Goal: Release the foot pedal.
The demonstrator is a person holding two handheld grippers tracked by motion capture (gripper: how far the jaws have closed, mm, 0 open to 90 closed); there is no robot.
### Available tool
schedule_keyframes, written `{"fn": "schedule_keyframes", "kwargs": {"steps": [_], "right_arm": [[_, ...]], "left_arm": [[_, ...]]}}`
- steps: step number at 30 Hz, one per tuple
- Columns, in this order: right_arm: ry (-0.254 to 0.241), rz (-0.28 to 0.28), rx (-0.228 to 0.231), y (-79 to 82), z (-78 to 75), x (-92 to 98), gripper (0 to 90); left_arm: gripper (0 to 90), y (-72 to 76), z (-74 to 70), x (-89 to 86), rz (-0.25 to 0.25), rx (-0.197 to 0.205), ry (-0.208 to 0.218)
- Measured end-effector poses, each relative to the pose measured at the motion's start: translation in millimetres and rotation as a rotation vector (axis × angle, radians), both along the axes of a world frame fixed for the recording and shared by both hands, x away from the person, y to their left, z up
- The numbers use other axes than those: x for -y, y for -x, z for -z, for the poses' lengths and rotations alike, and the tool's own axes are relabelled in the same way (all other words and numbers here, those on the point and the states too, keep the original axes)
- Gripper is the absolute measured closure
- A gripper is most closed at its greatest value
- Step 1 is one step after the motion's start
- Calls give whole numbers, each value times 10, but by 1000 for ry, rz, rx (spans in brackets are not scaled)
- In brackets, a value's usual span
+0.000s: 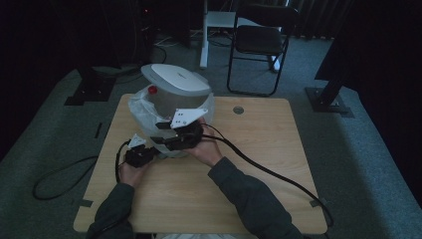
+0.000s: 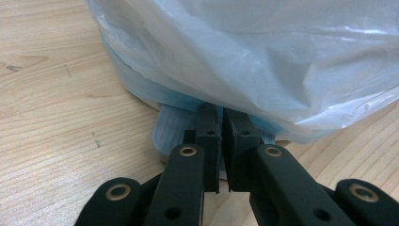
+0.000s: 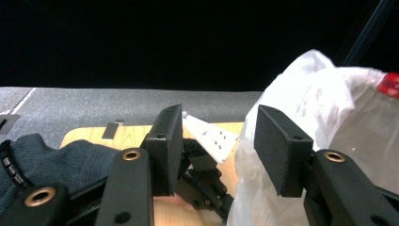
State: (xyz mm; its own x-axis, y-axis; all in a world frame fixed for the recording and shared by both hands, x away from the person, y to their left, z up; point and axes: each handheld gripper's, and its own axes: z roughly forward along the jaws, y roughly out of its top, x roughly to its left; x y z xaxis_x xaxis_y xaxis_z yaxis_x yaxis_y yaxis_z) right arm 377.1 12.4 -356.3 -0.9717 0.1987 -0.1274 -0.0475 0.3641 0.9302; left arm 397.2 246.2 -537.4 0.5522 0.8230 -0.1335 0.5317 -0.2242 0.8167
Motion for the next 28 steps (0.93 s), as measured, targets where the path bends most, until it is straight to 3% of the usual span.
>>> {"fn": "schedule_keyframes", "kwargs": {"steps": [2,4,6,8,10,16,28], "right_arm": [[4,-7,-22,-2,36,9,516],[17,-21,-39,12,91,6,515],[22,-44,-56,51,189,10,515],[37,-40,-57,69,245,16,513],[63,-32,-74,65,400,33,513],[103,-12,-93,4,570,50,510],[125,19,-104,-58,670,125,491]], "left_arm": [[837,4,-10,-12,-1,2,15],[750,16,-25,-43,10,15,37],[723,28,-50,-97,-16,34,60],[709,32,-58,-125,-29,37,64],[694,41,-46,-185,-56,41,67],[645,58,-57,-165,-69,63,39],[602,62,-53,-154,-79,75,22]]}}
